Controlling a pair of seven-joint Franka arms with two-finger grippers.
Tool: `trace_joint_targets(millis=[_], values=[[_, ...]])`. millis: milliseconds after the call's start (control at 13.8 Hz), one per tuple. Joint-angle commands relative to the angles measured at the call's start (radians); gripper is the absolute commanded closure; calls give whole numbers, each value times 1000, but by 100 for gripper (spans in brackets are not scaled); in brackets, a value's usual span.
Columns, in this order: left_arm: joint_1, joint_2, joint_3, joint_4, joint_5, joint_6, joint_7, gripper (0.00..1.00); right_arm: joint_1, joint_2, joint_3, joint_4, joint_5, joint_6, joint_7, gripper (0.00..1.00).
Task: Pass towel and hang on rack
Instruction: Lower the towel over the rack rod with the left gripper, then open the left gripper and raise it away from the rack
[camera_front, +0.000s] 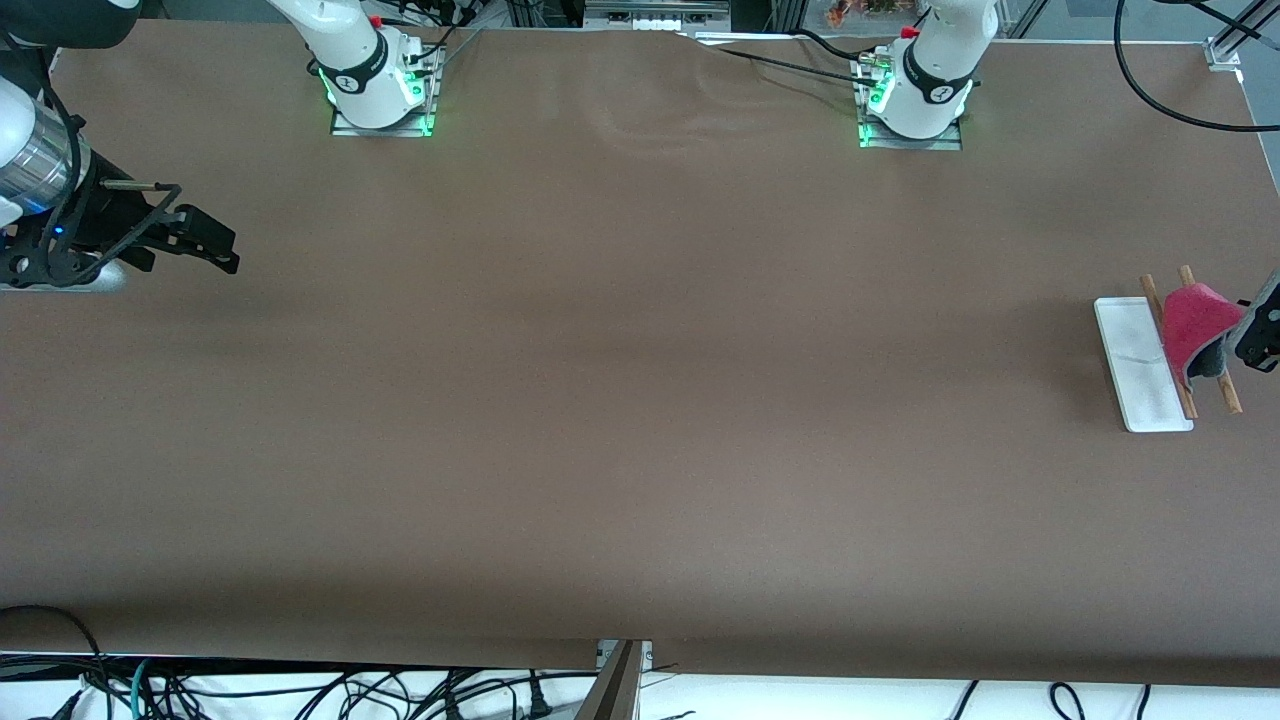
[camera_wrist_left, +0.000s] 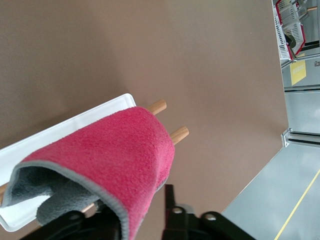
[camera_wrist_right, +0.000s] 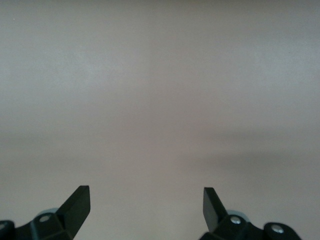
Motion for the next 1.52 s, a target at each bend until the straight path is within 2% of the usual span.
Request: trace_joint_targets(millis=[0,580,797,942,1232,1449], values=[[11,1,-2,21,-13,8,64,0,4,-7,-4,6,-8,-5,-15,0],[22,-11,-3,43,-24,4,64,0,4,-9,-4,6,-8,-5,-14,0],[19,-55,-2,107,-143,-24,44,0,5,-12,-1,8,-8,-5,-12,0],[19,-80,-5,141,-215,-50,-63,0,5,-13,1,6,-8,-7,-12,0],[10,-134,-19,141,-336,-88,-423,0,7,-16,2,6,-6,-21,-11,0],[-19,-163,-132,141,-341,-139,-688,0,7,-16,4,6,-6,-41,-6,0]])
